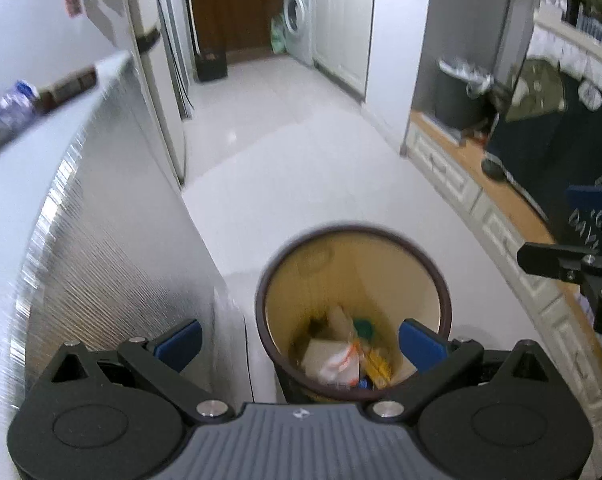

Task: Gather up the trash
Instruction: 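Raise both open tools from the wastebasket back toward the table, then close the left tool on the blue-purple wrapper while the right tool grasps the red box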

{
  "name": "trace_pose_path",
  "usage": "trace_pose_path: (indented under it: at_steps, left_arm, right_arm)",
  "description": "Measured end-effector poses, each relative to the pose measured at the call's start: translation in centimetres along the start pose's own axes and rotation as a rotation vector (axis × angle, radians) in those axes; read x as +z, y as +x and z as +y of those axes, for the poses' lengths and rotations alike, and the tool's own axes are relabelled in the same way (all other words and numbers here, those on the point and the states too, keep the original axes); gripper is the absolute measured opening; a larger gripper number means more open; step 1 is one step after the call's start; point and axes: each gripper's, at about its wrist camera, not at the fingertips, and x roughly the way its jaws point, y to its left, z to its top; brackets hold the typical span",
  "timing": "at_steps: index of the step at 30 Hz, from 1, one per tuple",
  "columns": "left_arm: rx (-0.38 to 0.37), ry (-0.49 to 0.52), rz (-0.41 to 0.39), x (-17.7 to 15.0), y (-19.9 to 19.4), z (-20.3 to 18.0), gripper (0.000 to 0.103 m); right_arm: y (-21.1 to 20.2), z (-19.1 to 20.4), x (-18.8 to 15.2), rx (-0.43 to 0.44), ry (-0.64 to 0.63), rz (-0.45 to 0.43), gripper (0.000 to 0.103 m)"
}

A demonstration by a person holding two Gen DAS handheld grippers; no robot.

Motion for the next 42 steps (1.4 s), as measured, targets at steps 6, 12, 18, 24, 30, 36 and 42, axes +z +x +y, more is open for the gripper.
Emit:
trace_pose_path:
  at_steps: [6, 12, 18, 24, 30, 36, 42]
  left_arm:
    - [0.008, -0.037, -0.153, 3.4, -5.3, 2.3, 0.103]
    - [0.068, -0.090, -0.268, 6.2, -9.7, 6.0, 0.103]
    - [0.136, -0.172, -0.360, 8.6, -12.7, 10.8, 0.103]
    - [0.193, -0.249, -0.440, 11.4, -13.7, 16.0, 0.103]
    - [0.201, -0.374, -0.515, 12.9, -12.3, 21.9, 0.103]
    - [0.195, -0.488, -0.527, 13.8, -8.5, 27.2, 0.103]
    - [0.142, -0.526, -0.558, 14.8, -4.7, 30.3, 0.103]
  right_arm:
    - [-2.9, 0.2, 3.3, -0.009, 0.037, -0.132, 0.103]
    - [-3.5, 0.6, 6.9, -0.009, 0.098, -0.207, 0.103]
    - [-2.9, 2.4, 10.9, -0.004, 0.098, -0.269, 0.103]
    - [-1.3, 5.5, 14.6, 0.016, 0.098, -0.325, 0.103]
    - [1.3, 8.6, 18.0, 0.047, 0.101, -0.383, 0.103]
    - [4.3, 11.4, 20.3, 0.063, 0.072, -0.409, 0.103]
    - [7.1, 13.5, 22.5, 0.091, 0.043, -0.412, 0.103]
